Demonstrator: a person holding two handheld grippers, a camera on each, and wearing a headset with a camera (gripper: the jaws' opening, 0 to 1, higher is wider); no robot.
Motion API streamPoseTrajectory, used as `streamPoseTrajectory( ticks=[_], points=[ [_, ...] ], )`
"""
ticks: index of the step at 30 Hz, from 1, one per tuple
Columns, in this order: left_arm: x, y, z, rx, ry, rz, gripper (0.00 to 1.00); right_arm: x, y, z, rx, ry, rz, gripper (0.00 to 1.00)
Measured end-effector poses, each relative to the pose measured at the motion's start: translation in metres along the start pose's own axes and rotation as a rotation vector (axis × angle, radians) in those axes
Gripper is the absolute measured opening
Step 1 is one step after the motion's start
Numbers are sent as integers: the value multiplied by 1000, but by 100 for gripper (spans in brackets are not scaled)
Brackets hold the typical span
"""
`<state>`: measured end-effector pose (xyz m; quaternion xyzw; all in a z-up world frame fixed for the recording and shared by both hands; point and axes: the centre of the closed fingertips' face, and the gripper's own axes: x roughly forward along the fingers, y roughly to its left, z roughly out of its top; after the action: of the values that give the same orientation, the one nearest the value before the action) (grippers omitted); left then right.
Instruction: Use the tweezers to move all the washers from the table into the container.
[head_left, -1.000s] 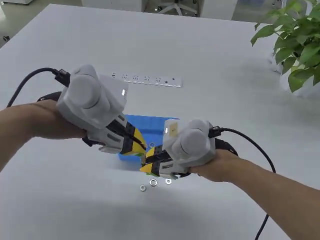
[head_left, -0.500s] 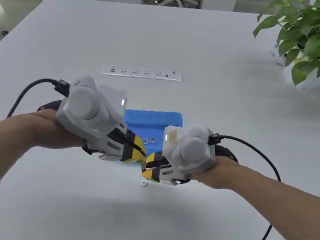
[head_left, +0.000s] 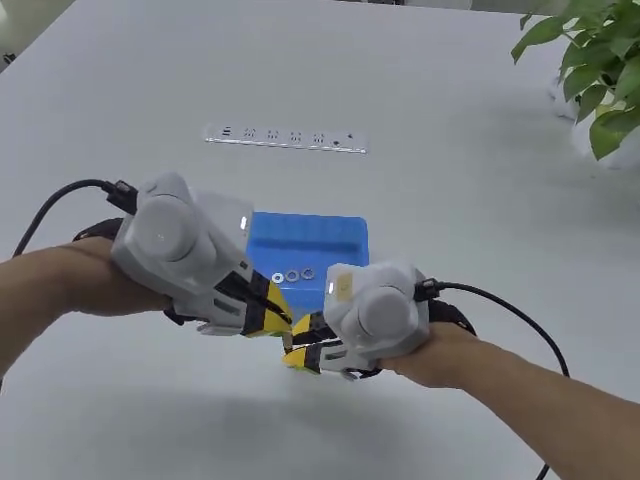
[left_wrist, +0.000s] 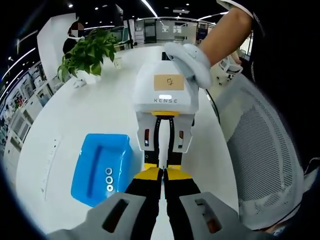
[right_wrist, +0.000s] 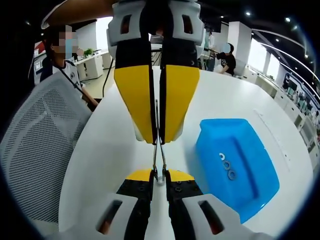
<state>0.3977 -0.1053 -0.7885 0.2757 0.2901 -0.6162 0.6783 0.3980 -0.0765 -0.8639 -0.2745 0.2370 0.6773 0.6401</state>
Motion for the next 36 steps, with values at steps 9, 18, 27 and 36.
streamPoseTrajectory(
  ticks=[9,18,27,36],
  points=[
    [5,-2,-3,-4,6,-9,5,3,3,-5,13,2,9,12],
    [7,-2,-3,-16,-2,-9,5,4,3,-6,23,-2,13,12],
    [7,-2,-2,-21,-3,-11,5,4,4,-6,29,2,18,11],
    [7,-3,0,-26,-5,-12,5,3,5,-6,36,8,20,11]
  ],
)
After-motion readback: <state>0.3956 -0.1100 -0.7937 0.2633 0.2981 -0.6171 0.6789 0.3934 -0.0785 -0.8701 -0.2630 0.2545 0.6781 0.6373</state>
